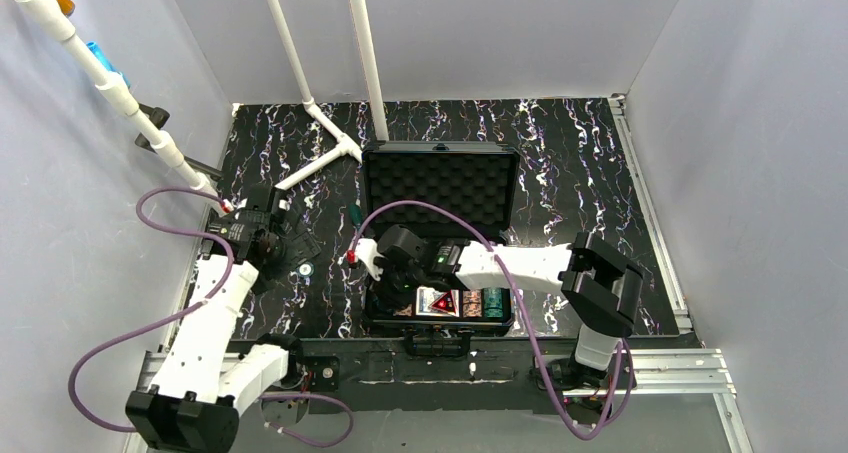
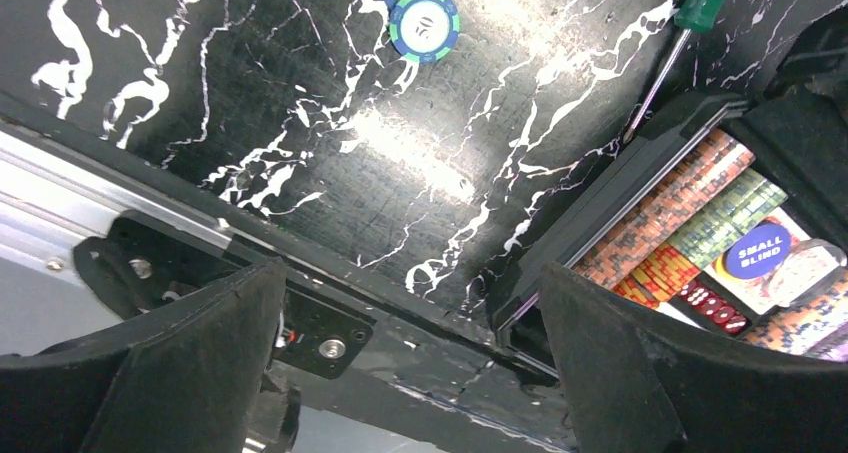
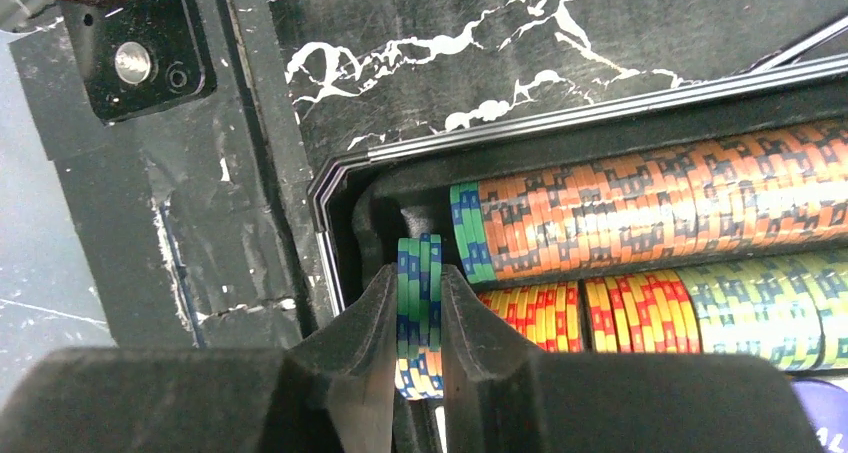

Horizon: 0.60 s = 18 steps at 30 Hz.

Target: Pack up texas hold em set

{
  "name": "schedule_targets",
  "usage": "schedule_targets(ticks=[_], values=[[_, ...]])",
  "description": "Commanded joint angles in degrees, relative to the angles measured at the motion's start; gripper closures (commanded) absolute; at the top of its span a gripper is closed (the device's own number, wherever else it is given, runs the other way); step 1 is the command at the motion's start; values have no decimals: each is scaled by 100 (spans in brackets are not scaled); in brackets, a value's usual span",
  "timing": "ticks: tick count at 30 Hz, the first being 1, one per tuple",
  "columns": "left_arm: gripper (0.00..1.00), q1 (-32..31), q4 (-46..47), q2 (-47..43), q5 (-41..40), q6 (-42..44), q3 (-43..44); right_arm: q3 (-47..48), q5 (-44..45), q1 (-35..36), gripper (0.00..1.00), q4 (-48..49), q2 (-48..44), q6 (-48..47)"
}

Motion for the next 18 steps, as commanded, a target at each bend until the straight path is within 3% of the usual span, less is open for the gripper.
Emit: schedule_targets(ticks=[1, 8, 18], values=[[2, 659, 352, 184, 971, 317, -352, 379, 388, 86, 99, -55, 118, -359], [2, 1435, 934, 640, 2136, 347, -895, 475, 1101, 361, 98, -129, 330, -820], [2, 1731, 1339, 1018, 2375, 238, -1056, 507, 1790, 613, 69, -32, 425, -1014]])
